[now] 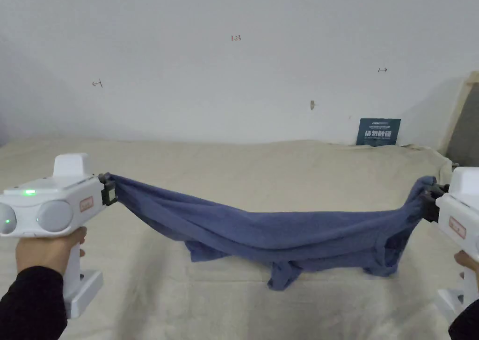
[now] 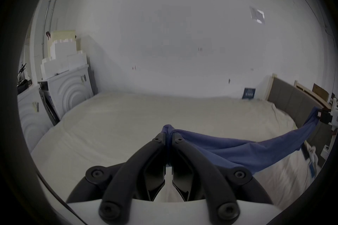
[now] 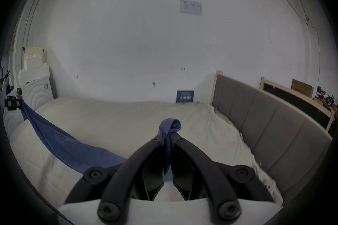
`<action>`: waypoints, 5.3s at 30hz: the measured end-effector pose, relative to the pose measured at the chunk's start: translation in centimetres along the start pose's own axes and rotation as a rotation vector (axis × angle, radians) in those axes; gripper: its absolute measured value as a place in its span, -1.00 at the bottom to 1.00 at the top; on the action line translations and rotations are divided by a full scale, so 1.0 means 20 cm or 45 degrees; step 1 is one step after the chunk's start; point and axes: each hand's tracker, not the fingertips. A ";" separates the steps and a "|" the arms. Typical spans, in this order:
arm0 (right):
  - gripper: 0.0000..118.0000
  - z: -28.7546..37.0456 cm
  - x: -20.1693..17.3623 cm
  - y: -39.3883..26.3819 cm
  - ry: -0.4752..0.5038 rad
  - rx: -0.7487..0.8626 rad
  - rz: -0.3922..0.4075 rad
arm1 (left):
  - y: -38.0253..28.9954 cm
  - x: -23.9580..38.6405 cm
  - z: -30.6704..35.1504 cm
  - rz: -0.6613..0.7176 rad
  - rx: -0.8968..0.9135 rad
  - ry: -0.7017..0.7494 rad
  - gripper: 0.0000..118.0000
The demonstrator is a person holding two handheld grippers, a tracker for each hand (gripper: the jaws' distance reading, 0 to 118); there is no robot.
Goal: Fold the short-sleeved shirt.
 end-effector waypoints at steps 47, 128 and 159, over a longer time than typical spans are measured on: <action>-0.48 0.93 -0.23 -1.28 -0.059 -0.800 -0.050 | -1.49 -0.23 0.55 0.241 -0.728 0.130 -0.59; -1.00 0.32 -0.13 -0.61 -0.172 -0.164 0.030 | -0.74 0.65 -1.13 -0.236 -0.711 -0.203 -0.97; -0.96 0.19 -0.11 -0.89 -0.019 -0.705 -0.129 | -0.44 0.26 -0.22 0.054 -0.397 -0.302 -0.98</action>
